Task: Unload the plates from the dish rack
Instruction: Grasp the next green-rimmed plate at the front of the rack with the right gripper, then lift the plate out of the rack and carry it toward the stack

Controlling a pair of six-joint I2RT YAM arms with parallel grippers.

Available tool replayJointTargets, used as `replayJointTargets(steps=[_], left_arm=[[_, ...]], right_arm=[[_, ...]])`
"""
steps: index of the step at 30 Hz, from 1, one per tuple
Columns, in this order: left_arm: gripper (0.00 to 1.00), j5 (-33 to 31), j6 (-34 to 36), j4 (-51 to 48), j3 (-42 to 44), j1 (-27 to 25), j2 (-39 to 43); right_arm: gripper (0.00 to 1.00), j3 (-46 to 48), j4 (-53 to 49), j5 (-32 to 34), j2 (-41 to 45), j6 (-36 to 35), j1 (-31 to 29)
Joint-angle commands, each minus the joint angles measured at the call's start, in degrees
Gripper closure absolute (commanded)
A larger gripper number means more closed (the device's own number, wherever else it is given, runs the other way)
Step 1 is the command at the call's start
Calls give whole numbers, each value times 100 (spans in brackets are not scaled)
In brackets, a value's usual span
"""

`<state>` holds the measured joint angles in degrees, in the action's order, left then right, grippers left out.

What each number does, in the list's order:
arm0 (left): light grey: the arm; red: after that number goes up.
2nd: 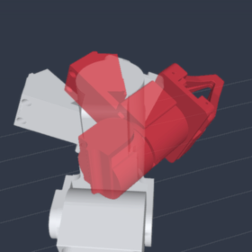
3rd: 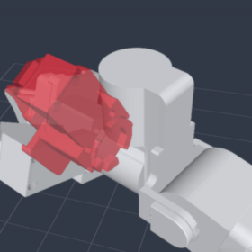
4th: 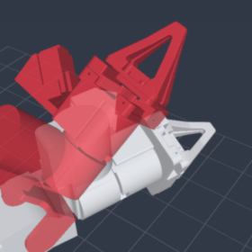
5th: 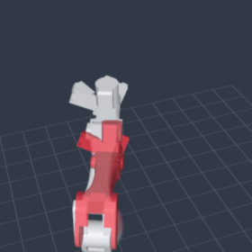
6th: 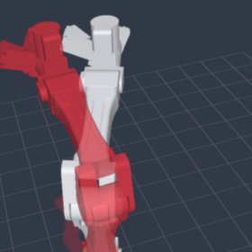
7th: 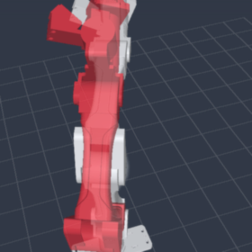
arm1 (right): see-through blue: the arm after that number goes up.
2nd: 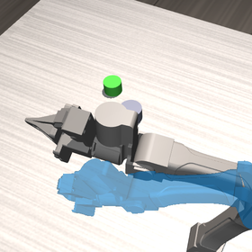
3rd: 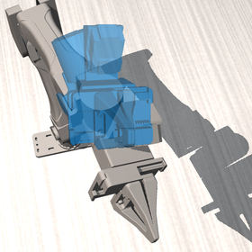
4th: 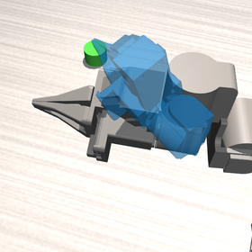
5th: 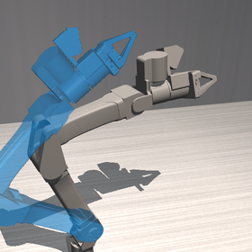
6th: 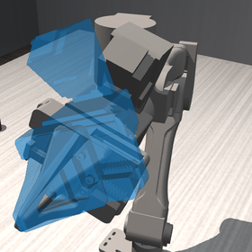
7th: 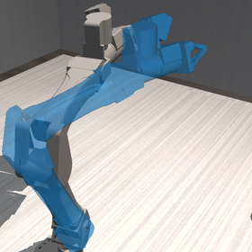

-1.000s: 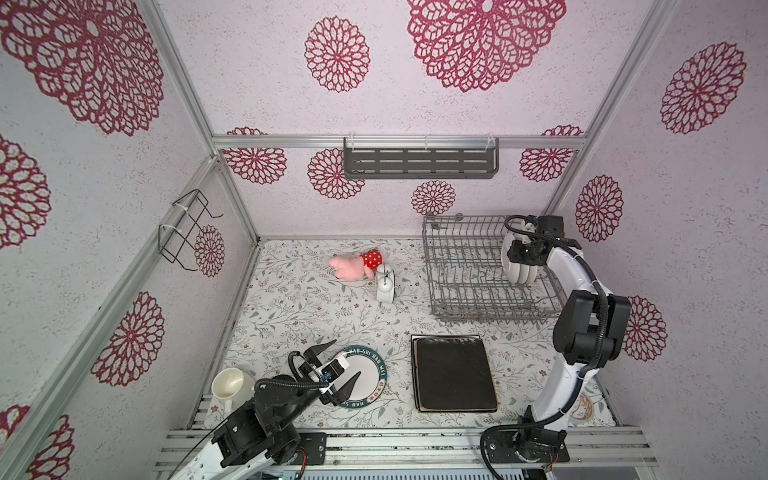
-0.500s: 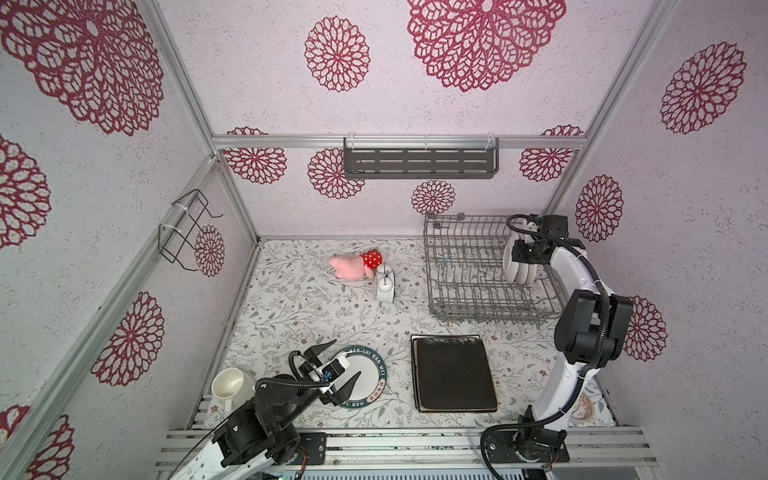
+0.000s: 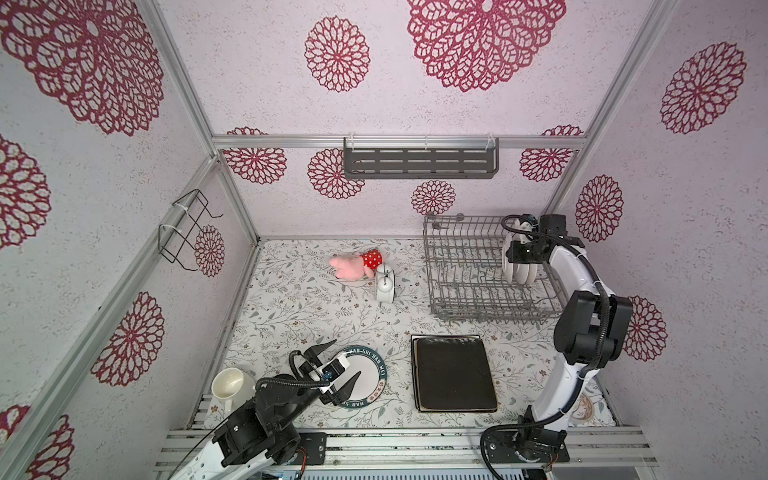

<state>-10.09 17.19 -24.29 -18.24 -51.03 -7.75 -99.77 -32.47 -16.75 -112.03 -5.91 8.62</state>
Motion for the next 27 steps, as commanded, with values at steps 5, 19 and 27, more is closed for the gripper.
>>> replayJointTargets(steps=[5, 19, 27], left_arm=[[3, 94, 65, 38, 42, 41, 137], [3, 69, 90, 30, 45, 48, 211], [3, 42, 26, 39, 44, 42, 54]], right_arm=[[96, -172, -163, -381, 693, 10, 33], [98, 329, -137, -667, 1605, 50, -459], [100, 1041, 462, 1035, 2702, -1180, -1895]])
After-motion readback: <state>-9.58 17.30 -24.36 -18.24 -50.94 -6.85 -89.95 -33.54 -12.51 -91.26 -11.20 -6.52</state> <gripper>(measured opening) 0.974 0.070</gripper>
